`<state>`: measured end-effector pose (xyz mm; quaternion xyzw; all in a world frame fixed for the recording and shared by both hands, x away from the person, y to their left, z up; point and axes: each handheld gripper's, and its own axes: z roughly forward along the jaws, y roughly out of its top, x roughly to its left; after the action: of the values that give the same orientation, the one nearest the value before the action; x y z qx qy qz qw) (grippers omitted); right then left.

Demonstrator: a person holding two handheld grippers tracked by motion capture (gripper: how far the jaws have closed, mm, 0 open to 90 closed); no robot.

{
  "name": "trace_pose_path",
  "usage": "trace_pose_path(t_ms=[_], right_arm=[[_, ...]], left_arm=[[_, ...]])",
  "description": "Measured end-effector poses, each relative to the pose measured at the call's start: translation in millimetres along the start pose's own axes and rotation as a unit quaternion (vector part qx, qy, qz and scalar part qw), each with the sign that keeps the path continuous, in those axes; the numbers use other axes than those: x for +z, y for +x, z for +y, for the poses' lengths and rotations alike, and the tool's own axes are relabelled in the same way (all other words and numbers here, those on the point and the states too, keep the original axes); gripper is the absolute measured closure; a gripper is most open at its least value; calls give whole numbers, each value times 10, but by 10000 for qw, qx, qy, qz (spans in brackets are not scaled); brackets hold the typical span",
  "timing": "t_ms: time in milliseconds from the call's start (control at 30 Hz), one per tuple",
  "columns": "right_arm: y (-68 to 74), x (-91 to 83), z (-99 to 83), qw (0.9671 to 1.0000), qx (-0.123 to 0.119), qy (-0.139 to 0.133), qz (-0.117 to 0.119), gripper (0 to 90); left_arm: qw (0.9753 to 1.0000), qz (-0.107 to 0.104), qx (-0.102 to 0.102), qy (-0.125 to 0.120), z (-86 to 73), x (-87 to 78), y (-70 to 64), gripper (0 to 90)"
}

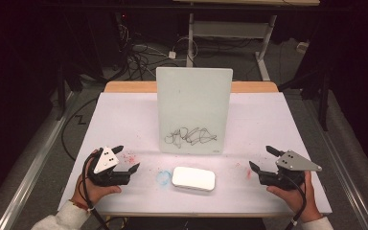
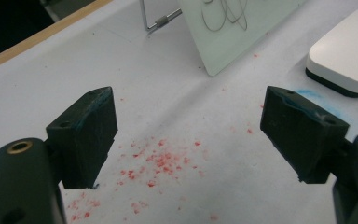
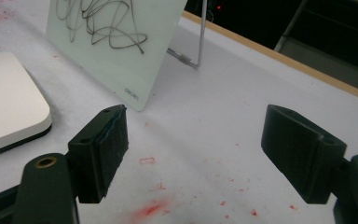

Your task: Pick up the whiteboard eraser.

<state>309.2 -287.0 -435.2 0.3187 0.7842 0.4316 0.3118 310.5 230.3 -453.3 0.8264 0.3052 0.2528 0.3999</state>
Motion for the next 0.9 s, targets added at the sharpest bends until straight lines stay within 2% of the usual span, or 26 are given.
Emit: trace_pose_path(t_ms=[133,200,300,333,433,467,500,667,700,733,767,800,833,867,900], right_arm=[[-9,27,-8,9999,-39,103,89,235],[-18,39,-6,9997,-36,159,183,236],[-50,83,25,9991,-65,277,328,236],[-56,101,38,9988,-76,296,388,236],[-43,156,91,9969,-126,435,645,239],[-43,156,91,9969,-126,435,645,239],[-5,197,147,9954,-254,480,784,246],[157,333,330,9881,-536,596,1310,257],[157,333,330,9881,-536,596,1310,257],[251,386,409,9837,-665,638,1542,259],[296,417,449,9810,-734,655,1672,259],[296,417,449,9810,-734,655,1672,259],[397,482,522,9758,-844,698,1894,260],[397,482,522,9758,-844,698,1894,260],[446,522,553,9730,-930,734,1981,260]], left_arm=[[10000,-30,10,-2,3,8,-19,183],[10000,13,56,-6,1,18,-32,183],[10000,-30,34,67,-19,47,-37,187],[9998,-37,72,157,-33,62,-51,187],[9998,-75,64,189,-40,63,-66,187],[9998,-96,61,189,-42,61,-72,187],[9997,-90,71,198,-44,59,-79,187],[9996,-103,81,261,-56,59,-90,187],[9995,-108,71,275,-59,63,-91,187],[9995,-122,64,281,-63,67,-93,187],[9995,-127,72,296,-65,70,-97,187],[9994,-136,87,320,-67,73,-103,187],[9993,-138,104,338,-68,74,-112,187],[9992,-135,123,353,-68,73,-120,187],[9992,-132,142,360,-68,67,-125,187]])
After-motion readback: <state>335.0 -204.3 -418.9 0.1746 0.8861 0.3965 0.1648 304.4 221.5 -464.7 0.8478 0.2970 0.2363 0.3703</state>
